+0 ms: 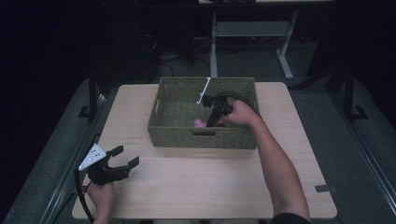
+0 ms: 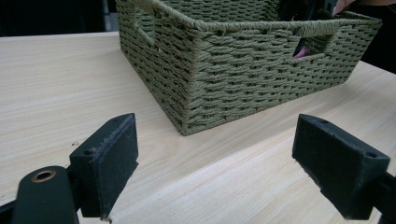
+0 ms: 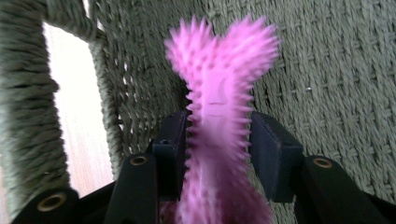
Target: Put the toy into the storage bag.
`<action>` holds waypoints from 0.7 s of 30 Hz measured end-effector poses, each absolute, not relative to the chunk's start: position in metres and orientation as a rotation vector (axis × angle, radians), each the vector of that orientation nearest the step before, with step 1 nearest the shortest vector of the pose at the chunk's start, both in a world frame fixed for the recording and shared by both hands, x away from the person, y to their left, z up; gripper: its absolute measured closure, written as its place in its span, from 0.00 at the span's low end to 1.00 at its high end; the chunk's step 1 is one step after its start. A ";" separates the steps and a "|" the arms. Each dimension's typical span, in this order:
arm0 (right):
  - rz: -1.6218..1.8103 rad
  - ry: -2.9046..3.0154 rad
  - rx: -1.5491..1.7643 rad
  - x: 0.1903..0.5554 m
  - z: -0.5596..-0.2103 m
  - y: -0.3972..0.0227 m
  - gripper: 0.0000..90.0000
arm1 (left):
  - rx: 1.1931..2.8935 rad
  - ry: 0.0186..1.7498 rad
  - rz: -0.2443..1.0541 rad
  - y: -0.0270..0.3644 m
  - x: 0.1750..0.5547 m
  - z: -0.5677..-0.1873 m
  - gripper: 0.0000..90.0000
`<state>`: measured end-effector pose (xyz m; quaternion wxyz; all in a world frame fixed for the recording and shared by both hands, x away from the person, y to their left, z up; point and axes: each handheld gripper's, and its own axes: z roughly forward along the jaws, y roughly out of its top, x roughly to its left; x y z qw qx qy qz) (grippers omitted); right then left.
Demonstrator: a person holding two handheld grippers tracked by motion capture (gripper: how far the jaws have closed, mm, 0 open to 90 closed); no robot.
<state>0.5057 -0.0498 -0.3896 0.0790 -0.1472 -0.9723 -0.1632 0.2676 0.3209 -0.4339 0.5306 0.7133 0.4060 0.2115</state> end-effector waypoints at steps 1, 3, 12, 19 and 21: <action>-0.501 -2.909 -0.445 0.506 -0.388 -0.050 0.62 | 1.702 0.972 0.505 0.321 0.268 -0.434 0.15; -0.518 -2.907 -0.460 0.506 -0.385 -0.051 0.62 | 1.704 0.968 0.504 0.321 0.267 -0.434 0.15; -0.534 -2.932 -0.475 0.502 -0.376 -0.053 0.58 | 1.701 0.968 0.502 0.322 0.267 -0.434 0.15; -0.566 -2.946 -0.510 0.498 -0.361 -0.062 0.53 | 1.701 0.963 0.500 0.321 0.266 -0.434 0.15; -0.568 -2.947 -0.516 0.497 -0.359 -0.063 0.52 | 1.705 0.963 0.500 0.321 0.266 -0.434 0.15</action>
